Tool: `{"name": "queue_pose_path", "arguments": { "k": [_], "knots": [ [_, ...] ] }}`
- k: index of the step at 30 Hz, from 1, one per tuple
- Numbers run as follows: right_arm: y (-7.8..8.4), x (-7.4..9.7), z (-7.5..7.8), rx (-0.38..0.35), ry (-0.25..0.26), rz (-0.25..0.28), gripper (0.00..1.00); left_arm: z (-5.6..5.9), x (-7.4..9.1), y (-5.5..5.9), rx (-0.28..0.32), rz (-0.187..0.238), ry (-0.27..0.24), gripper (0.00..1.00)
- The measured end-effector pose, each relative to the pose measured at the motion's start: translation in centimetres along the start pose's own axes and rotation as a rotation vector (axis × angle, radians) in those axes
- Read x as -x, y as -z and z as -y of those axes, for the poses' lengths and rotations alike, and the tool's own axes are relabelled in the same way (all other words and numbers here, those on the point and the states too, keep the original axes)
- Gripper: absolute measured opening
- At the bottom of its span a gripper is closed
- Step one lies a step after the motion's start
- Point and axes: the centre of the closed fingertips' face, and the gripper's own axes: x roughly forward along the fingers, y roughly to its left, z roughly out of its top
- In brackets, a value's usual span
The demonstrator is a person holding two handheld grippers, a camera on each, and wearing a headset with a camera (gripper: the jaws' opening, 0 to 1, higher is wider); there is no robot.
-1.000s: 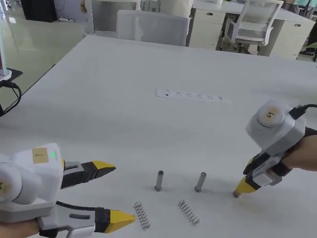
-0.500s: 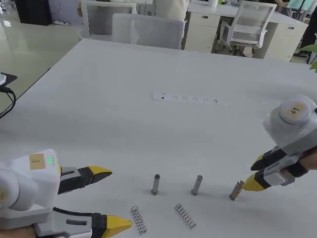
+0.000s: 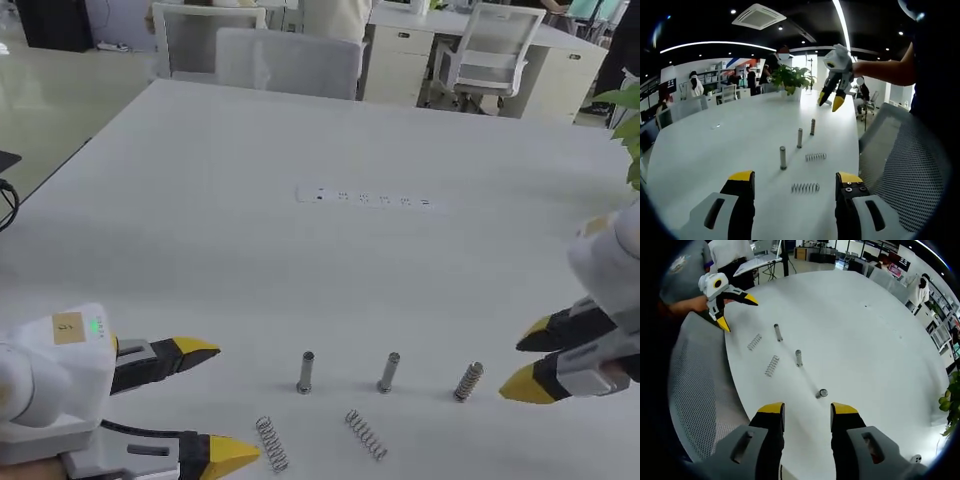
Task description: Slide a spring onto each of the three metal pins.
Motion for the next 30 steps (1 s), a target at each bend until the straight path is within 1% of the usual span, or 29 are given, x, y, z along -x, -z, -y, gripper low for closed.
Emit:
{"name": "queue_pose_path", "arguments": {
  "k": [3,4,6,14,16,20,25,27,30],
  "knots": [
    [-0.2,-0.1,-0.7,0.006,-0.009,0.007,0.35,0.0,0.0,0.0,-0.002,-0.001,0.000,0.61],
    [-0.1,-0.2,-0.7,0.007,-0.010,0.008,0.35,0.0,0.0,0.0,-0.002,-0.001,0.000,0.61],
    [-0.3,-0.4,-1.4,0.012,-0.021,0.011,0.35,0.1,0.0,-0.1,-0.005,-0.002,0.000,0.61],
    [-1.3,-1.4,-3.3,0.033,-0.056,0.022,0.35,0.3,0.0,-0.2,-0.008,0.005,-0.002,0.61],
    [-1.5,-1.9,-4.0,0.038,-0.071,0.026,0.34,0.4,0.0,-0.1,-0.008,0.004,-0.002,0.61],
    [-1.7,-3.1,-5.1,0.054,-0.098,0.018,0.34,0.4,0.0,-0.1,-0.008,0.004,-0.005,0.61],
    [-1.8,-4.6,-6.4,0.050,-0.126,0.017,0.33,0.5,0.0,-0.1,-0.005,0.008,-0.007,0.61],
    [-1.9,-5.3,-7.0,0.052,-0.143,0.007,0.32,0.6,0.0,0.0,-0.006,0.007,-0.005,0.61],
    [-2.2,-6.4,-7.5,0.053,-0.157,0.003,0.31,0.7,-0.1,0.0,-0.006,0.007,-0.004,0.61]
  ]
}}
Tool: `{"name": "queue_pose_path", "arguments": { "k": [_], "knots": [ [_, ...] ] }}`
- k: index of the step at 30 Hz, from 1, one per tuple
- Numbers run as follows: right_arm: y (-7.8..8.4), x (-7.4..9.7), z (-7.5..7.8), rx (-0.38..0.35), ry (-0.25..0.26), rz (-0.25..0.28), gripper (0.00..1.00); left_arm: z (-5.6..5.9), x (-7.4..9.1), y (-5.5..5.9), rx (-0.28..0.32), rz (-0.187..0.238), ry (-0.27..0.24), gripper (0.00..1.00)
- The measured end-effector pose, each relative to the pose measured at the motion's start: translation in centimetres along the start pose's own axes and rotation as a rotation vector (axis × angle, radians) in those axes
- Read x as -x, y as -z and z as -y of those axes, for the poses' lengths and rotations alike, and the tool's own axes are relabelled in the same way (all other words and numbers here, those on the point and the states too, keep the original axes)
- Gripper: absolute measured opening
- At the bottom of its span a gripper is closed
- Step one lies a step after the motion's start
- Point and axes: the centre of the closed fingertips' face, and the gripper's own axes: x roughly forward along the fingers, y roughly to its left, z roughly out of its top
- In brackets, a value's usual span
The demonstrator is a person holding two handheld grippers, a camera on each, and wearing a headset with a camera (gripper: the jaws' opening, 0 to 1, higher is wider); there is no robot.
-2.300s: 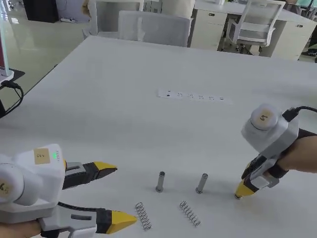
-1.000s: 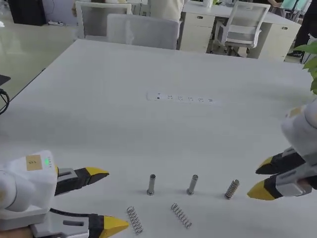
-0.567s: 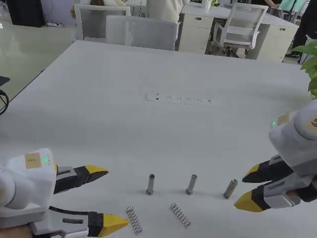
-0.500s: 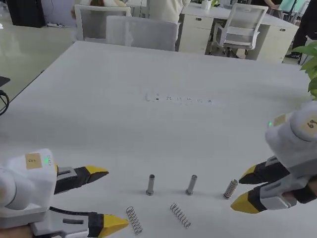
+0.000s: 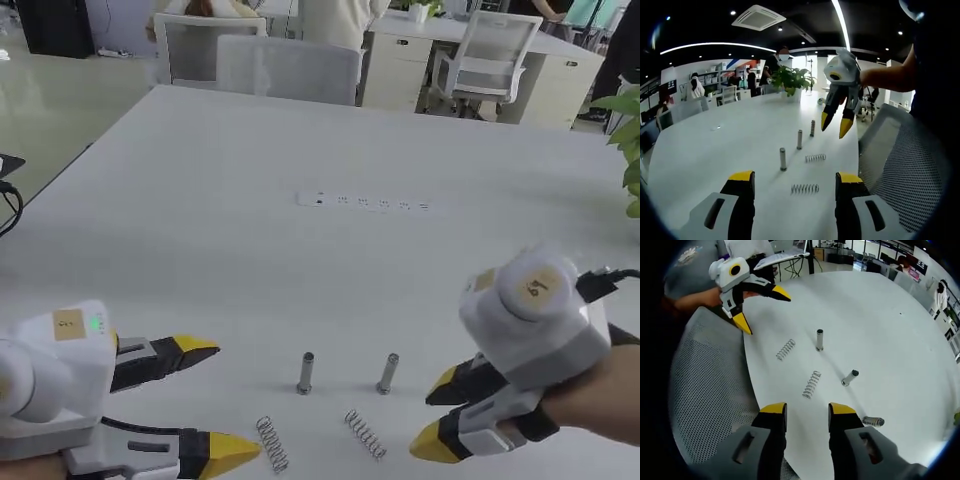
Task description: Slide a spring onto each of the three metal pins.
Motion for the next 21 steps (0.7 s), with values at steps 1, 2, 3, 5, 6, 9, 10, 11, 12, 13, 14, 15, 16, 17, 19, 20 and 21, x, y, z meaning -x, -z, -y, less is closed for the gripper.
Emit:
{"name": "queue_pose_path", "arguments": {
  "k": [1,2,3,5,6,9,10,11,12,13,14,15,16,17,19,20,21],
  "knots": [
    [-0.1,-0.3,-0.1,-0.001,-0.004,0.000,0.30,0.0,0.0,0.0,0.001,0.001,0.001,0.61],
    [-0.3,-0.7,-0.2,-0.003,-0.008,0.002,0.30,0.0,0.0,-0.1,0.002,0.003,0.001,0.61],
    [-0.4,-1.0,-0.2,-0.004,-0.009,0.000,0.30,0.0,0.0,-0.1,0.002,0.003,0.001,0.61],
    [-0.5,-1.7,-0.3,-0.009,-0.019,-0.006,0.30,0.0,0.0,-0.1,0.002,0.004,0.001,0.61],
    [-0.5,-2.0,-0.4,-0.008,-0.020,-0.012,0.30,0.0,0.0,-0.1,0.002,0.004,0.000,0.61],
    [-0.2,-2.6,-0.2,-0.001,-0.009,-0.032,0.29,-0.1,0.1,0.0,0.004,0.004,-0.001,0.61],
    [-0.2,-2.8,-0.2,-0.004,-0.011,-0.032,0.29,-0.1,0.0,0.0,0.004,0.003,-0.001,0.61],
    [-0.2,-3.1,-0.3,-0.019,-0.017,-0.033,0.29,-0.2,0.0,0.0,0.005,0.002,-0.001,0.61],
    [-0.2,-3.2,-0.2,-0.019,-0.016,-0.034,0.28,-0.2,0.0,0.0,0.005,0.003,0.000,0.61],
    [-0.2,-3.4,-0.2,-0.021,-0.013,-0.034,0.28,-0.2,0.0,0.0,0.006,0.004,0.001,0.61],
    [-0.2,-3.7,-0.3,-0.022,-0.010,-0.040,0.27,-0.2,-0.1,0.0,0.006,0.004,0.001,0.61],
    [-0.1,-3.9,-0.2,-0.022,-0.006,-0.044,0.27,-0.2,-0.1,0.0,0.006,0.004,0.001,0.61],
    [-0.2,-4.1,-0.2,-0.020,0.001,-0.048,0.27,-0.2,-0.1,0.0,0.007,0.005,0.002,0.61],
    [-0.1,-4.3,-0.2,-0.019,0.003,-0.052,0.27,-0.2,-0.2,0.0,0.007,0.005,0.002,0.61],
    [0.0,-4.6,-0.1,-0.022,0.011,-0.061,0.26,-0.2,-0.2,0.0,0.007,0.005,0.004,0.61],
    [0.0,-4.8,0.0,-0.027,0.015,-0.063,0.26,-0.2,-0.2,-0.1,0.007,0.006,0.004,0.60],
    [0.1,-5.0,-0.1,-0.032,0.013,-0.066,0.25,-0.2,-0.2,0.0,0.007,0.005,0.004,0.60]
  ]
}}
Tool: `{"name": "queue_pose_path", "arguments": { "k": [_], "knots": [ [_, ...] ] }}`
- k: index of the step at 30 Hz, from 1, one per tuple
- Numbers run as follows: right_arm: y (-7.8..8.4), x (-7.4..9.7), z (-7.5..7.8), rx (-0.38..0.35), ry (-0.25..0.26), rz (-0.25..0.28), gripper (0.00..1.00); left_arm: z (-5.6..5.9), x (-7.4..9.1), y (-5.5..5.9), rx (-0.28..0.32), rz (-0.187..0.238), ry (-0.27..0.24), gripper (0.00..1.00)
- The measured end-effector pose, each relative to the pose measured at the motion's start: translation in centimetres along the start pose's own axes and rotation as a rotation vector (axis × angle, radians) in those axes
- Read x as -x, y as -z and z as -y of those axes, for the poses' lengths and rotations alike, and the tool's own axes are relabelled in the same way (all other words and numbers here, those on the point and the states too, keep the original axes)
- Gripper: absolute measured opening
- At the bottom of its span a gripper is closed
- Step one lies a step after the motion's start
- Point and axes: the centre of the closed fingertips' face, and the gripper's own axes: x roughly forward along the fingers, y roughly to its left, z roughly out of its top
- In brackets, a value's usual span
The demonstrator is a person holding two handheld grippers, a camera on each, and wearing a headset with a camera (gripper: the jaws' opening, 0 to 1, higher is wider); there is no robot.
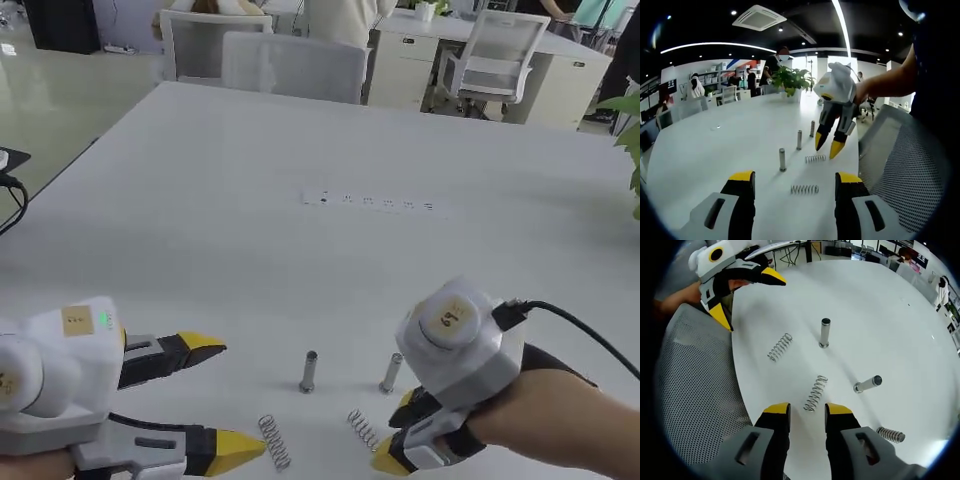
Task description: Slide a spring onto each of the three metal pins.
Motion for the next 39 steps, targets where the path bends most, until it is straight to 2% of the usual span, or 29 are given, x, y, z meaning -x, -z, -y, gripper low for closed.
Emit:
{"name": "queue_pose_path", "arguments": {
  "k": [12,18,39],
  "knots": [
    [0.3,-1.1,0.5,-0.020,0.036,-0.025,0.22,-0.3,0.1,0.1,0.008,0.001,-0.001,0.60],
    [0.3,-1.2,0.6,0.001,0.063,-0.043,0.19,-0.5,0.2,0.1,0.011,0.004,-0.003,0.60],
    [0.6,-1.2,1.5,0.036,0.085,-0.070,0.11,-0.5,0.3,0.1,0.025,0.009,-0.005,0.59]
  ]
}}
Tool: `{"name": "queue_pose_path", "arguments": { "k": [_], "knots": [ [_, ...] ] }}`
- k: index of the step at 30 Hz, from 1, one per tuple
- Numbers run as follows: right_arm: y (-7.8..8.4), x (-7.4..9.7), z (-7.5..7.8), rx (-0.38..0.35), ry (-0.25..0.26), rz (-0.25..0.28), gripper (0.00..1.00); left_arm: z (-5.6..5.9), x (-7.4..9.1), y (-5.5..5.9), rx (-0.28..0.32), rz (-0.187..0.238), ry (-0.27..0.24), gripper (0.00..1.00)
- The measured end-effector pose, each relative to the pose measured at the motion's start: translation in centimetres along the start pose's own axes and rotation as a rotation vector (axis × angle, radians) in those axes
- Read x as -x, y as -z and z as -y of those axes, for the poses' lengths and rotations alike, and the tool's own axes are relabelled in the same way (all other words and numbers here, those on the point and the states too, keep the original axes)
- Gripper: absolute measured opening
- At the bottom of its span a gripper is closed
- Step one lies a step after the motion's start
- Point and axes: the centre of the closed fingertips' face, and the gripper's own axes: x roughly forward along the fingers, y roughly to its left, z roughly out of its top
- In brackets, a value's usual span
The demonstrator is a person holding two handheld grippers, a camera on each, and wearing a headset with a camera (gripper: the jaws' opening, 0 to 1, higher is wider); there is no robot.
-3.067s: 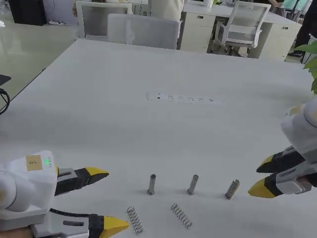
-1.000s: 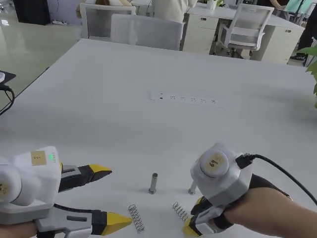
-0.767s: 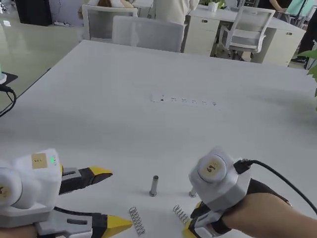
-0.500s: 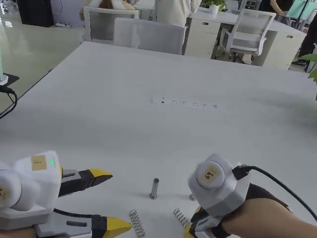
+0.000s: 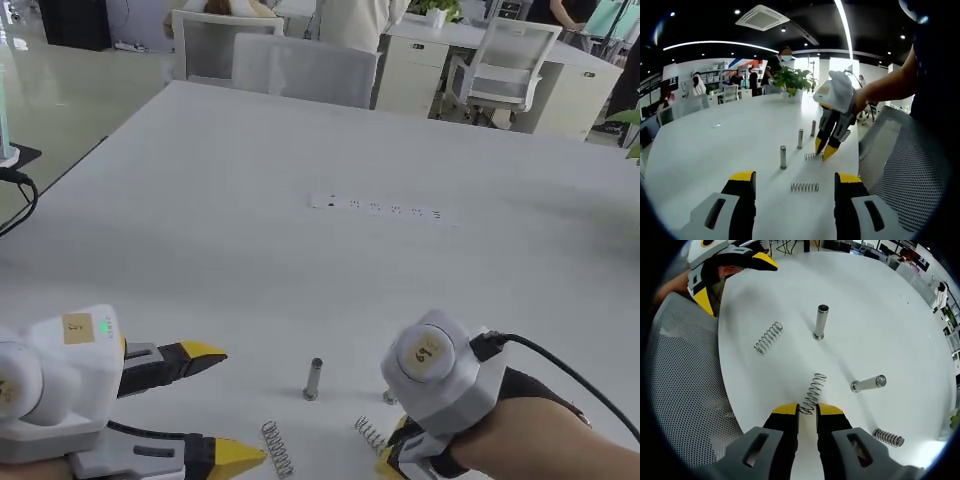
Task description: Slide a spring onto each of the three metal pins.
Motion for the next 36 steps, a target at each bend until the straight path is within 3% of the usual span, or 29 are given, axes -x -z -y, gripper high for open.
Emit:
{"name": "queue_pose_path", "arguments": {
  "k": [12,13,18,32,36],
  "knots": [
    [0.2,0.2,-0.6,0.030,-0.025,-0.002,0.08,0.3,0.1,0.2,0.001,-0.006,0.002,0.58],
    [-0.4,0.2,-0.8,0.058,-0.036,0.027,0.08,0.3,0.1,0.2,0.003,-0.005,0.002,0.58],
    [0.2,0.3,-0.9,0.052,-0.039,0.003,0.08,0.5,-0.1,0.4,0.004,-0.011,0.008,0.58],
    [-0.2,2.3,-0.8,0.089,-0.045,0.025,0.08,0.6,-0.1,-0.1,-0.003,-0.004,0.019,0.55],
    [-0.8,3.7,-0.8,0.107,-0.050,0.039,0.08,0.7,-0.2,-0.3,-0.006,-0.001,0.027,0.54]
  ]
}}
